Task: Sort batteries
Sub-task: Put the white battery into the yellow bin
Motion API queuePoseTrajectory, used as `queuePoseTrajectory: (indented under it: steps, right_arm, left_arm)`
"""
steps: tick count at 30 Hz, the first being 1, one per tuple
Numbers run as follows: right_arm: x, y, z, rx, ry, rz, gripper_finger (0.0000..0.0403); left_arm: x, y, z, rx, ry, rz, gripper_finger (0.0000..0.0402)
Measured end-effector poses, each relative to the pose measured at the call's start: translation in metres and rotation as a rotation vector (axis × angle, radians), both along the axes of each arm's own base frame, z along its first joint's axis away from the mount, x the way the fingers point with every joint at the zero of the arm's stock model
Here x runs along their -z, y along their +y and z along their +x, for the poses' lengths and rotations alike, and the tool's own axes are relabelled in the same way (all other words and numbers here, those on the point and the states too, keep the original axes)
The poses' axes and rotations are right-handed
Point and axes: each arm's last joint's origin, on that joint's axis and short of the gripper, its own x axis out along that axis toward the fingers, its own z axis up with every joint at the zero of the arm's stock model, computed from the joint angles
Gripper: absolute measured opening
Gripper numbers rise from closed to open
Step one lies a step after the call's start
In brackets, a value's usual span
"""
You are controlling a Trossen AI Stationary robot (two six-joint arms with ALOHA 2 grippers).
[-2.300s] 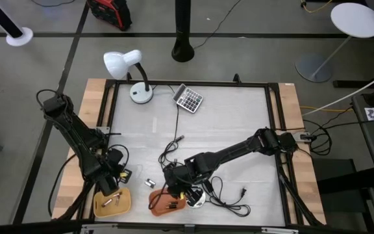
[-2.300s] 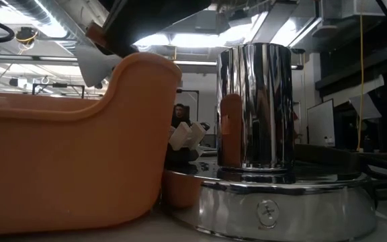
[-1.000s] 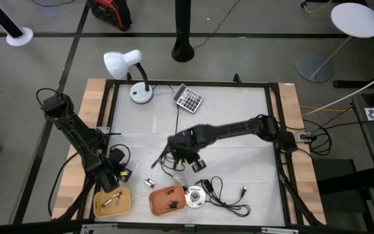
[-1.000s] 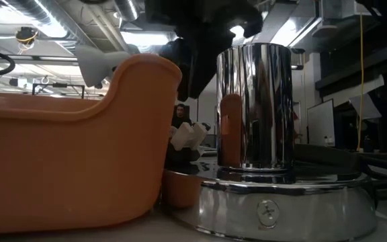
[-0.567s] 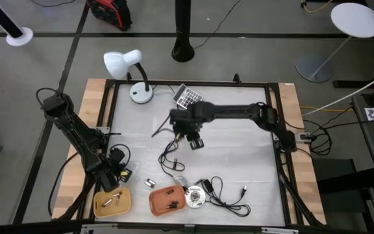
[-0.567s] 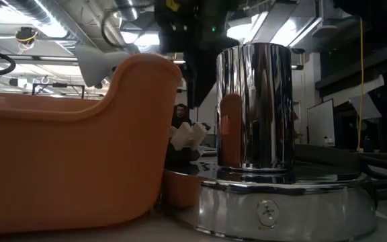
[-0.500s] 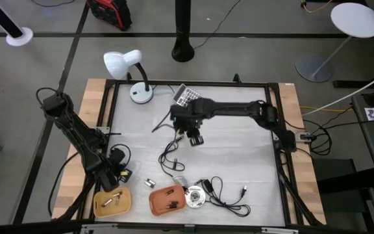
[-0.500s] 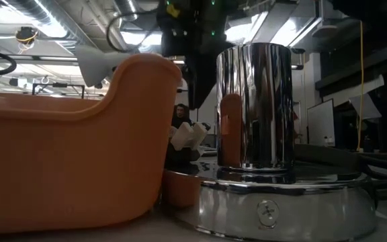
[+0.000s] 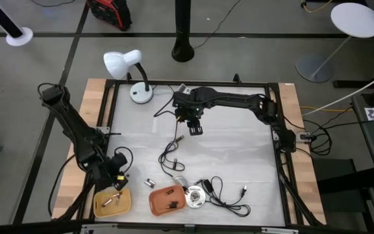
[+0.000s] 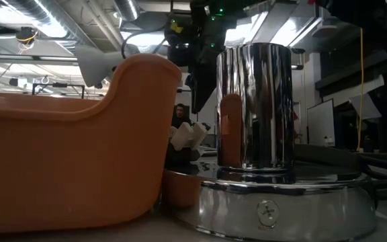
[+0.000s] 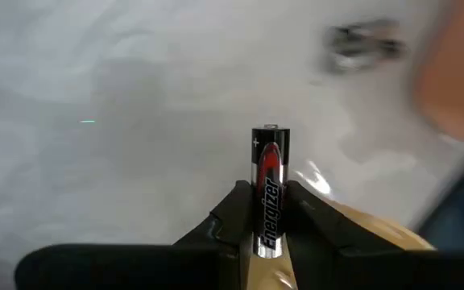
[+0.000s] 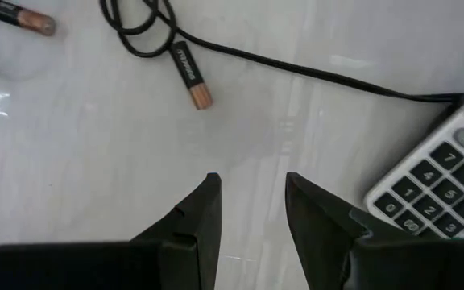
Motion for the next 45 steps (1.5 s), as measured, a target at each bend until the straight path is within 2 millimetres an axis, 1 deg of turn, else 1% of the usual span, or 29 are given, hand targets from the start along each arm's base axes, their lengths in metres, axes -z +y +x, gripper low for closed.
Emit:
queuePoseTrajectory:
  steps: [4,7,10,12,15,17,20,23,27,33,41,45]
  right_arm:
    - [0.0,0.001,0.0,-0.002,0.005,0.001,0.0134]
    - [0.0,0.001,-0.001,-0.004,0.014,0.012,0.0134]
    - [0.001,0.002,-0.003,-0.007,0.033,0.032,0.0134]
    - [0.001,0.002,-0.005,-0.008,0.049,0.036,0.0134]
    - [0.001,0.003,-0.007,-0.011,0.067,0.039,0.0134]
    - [0.001,0.003,-0.006,-0.025,0.064,0.035,0.0134]
    - [0.001,0.003,-0.006,-0.045,0.059,0.029,0.0134]
    - [0.001,0.003,-0.006,-0.053,0.053,0.027,0.0134]
    - [0.001,0.003,-0.005,-0.054,0.052,0.027,0.0134]
    - [0.001,0.004,-0.005,-0.065,0.041,0.076,0.0134]
    - [0.001,0.006,-0.005,-0.075,0.026,0.126,0.0134]
    - [0.001,0.006,-0.005,-0.075,0.026,0.126,0.0134]
  left_arm:
    - [-0.015,-0.002,0.001,0.047,-0.103,-0.111,0.0049]
    - [-0.025,-0.007,0.004,0.048,-0.176,-0.208,0.0047]
    - [-0.03,-0.016,0.009,0.042,-0.23,-0.296,0.0052]
    - [-0.029,-0.024,0.012,0.037,-0.244,-0.343,0.0054]
    - [-0.022,-0.039,0.012,0.018,-0.216,-0.41,0.0053]
    - [-0.016,-0.049,0.01,0.011,-0.142,-0.464,0.0051]
    - [-0.006,-0.058,0.004,-0.001,0.018,-0.525,0.0051]
    - [0.001,-0.062,-0.002,-0.009,0.138,-0.54,0.0057]
    - [0.003,-0.062,-0.005,-0.053,0.172,-0.536,0.006]
    - [0.005,-0.059,-0.004,-0.111,0.184,-0.513,0.0068]
    - [0.006,-0.056,0.0,-0.103,0.178,-0.488,0.0118]
    - [0.005,-0.057,0.0,-0.091,0.167,-0.501,0.0131]
